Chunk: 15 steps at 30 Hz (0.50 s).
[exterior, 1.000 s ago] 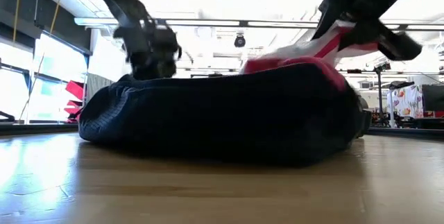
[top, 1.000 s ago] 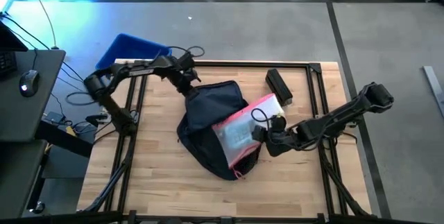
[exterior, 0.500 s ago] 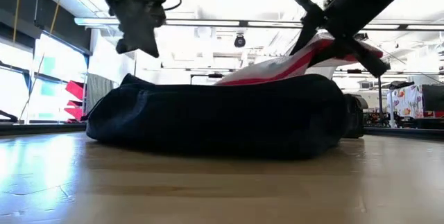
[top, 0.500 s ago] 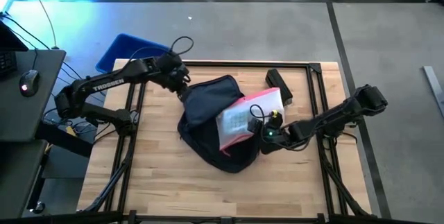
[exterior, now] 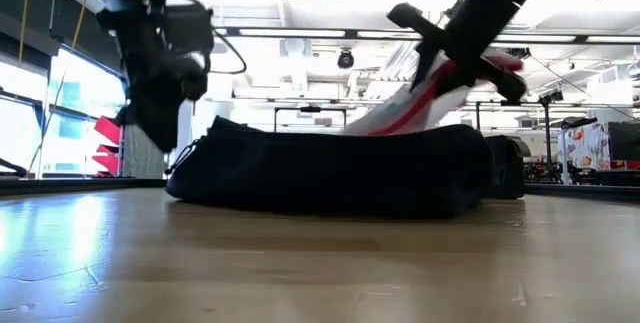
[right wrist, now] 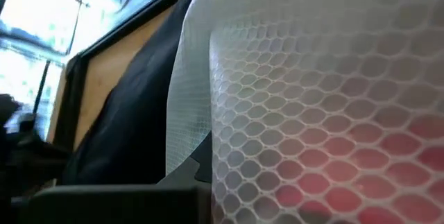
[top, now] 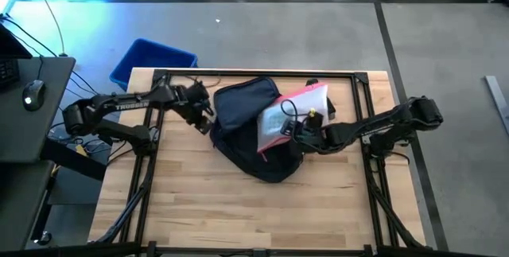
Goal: Unpack backpack
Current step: Put the transparent pink zip bag into the blue backpack
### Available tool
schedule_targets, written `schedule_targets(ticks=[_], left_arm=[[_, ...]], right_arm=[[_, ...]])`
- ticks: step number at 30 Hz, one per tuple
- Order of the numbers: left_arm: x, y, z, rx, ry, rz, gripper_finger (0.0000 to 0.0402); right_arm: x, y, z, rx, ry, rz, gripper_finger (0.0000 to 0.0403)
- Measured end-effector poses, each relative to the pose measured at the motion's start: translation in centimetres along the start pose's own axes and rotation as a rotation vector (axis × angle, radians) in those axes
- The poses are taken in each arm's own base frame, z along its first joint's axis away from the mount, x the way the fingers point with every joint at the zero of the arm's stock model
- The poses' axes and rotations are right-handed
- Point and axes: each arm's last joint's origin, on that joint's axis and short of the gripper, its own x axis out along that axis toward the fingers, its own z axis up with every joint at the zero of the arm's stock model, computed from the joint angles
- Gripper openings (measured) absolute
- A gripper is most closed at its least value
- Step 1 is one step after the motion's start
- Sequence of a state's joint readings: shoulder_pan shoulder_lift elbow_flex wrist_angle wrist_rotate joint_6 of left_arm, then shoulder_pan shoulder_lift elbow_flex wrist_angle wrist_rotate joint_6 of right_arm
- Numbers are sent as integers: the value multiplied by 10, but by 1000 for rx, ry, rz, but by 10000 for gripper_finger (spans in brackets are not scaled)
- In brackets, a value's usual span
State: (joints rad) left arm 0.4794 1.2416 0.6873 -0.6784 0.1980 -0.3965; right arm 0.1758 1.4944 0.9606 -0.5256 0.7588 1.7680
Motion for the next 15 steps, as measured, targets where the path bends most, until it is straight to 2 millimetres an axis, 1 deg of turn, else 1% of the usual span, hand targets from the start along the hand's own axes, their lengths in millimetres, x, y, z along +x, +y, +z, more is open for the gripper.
schedule_targets(ticks=[3,7,11,15], left_arm=[[19,-2,-8,-13,-56,-48,63],[39,-13,-13,-16,-139,-166,55],[52,-32,-16,5,-170,-285,46],[64,-54,-25,72,-152,-349,37]], right_arm=[[5,10,0,-6,13,10,47],[26,8,-15,25,48,-32,47],[42,15,-31,138,68,31,47],[54,25,-39,188,119,75,47]])
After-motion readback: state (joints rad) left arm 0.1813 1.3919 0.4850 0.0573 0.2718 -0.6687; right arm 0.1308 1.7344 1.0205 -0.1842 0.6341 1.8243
